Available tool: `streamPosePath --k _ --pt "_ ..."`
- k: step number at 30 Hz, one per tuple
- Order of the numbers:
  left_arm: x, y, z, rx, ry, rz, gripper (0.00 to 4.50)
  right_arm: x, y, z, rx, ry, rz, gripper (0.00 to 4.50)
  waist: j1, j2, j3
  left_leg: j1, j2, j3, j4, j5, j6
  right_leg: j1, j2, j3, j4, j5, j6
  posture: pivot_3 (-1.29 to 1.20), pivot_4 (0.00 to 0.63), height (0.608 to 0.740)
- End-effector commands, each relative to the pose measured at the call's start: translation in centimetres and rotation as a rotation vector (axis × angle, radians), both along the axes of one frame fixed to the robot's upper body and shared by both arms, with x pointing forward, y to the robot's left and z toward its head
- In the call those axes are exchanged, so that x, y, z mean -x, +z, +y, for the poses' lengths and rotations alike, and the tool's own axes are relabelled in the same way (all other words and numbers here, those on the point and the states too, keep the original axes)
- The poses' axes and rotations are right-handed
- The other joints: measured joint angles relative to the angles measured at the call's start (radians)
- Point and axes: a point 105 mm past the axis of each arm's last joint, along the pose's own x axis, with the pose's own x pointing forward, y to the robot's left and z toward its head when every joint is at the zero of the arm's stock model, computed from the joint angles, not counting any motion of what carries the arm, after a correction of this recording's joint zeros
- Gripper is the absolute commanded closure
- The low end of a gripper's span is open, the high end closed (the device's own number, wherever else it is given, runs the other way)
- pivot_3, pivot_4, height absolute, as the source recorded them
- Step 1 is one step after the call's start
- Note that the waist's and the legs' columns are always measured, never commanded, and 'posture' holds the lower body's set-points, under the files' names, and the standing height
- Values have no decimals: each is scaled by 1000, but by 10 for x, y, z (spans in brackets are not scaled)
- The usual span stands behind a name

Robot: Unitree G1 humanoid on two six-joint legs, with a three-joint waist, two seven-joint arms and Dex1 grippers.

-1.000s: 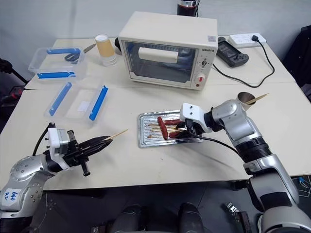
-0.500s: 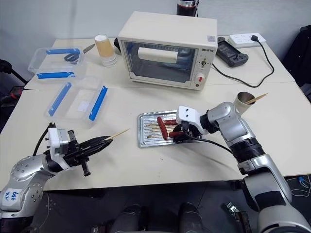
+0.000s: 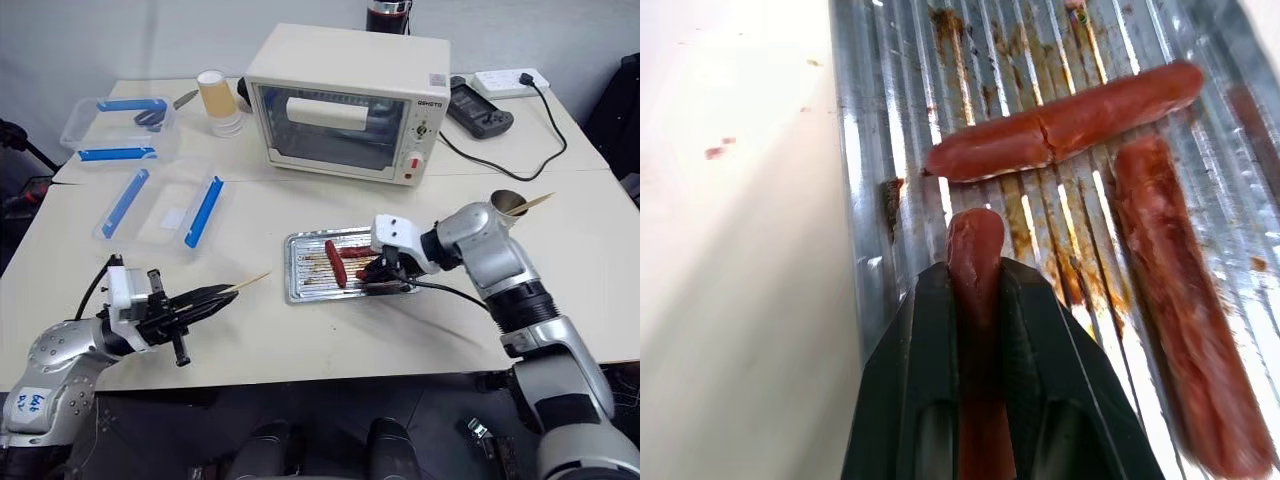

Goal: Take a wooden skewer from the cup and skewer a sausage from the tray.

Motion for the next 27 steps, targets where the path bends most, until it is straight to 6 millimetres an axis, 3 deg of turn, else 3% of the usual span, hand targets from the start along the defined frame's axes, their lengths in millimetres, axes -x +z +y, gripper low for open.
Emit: streamPosePath --k 1,9,27 --pt "-1 0 -15 -37 -65 -30 4500 16 28 13 -39 136 -73 4136 -1 0 0 0 0 0 0 0 0 0 0 0 0 0 0 0 150 740" --pt "-9 0 -38 -47 -116 -31 4500 46 34 42 -99 268 -37 4136 -1 0 0 0 0 0 0 0 0 0 0 0 1 0 0 0 150 740" --pt "-6 5 -47 -33 -177 -10 4500 46 28 47 -89 257 -11 4136 0 0 0 0 0 0 1 0 0 0 0 0 1 0 0 0 150 740"
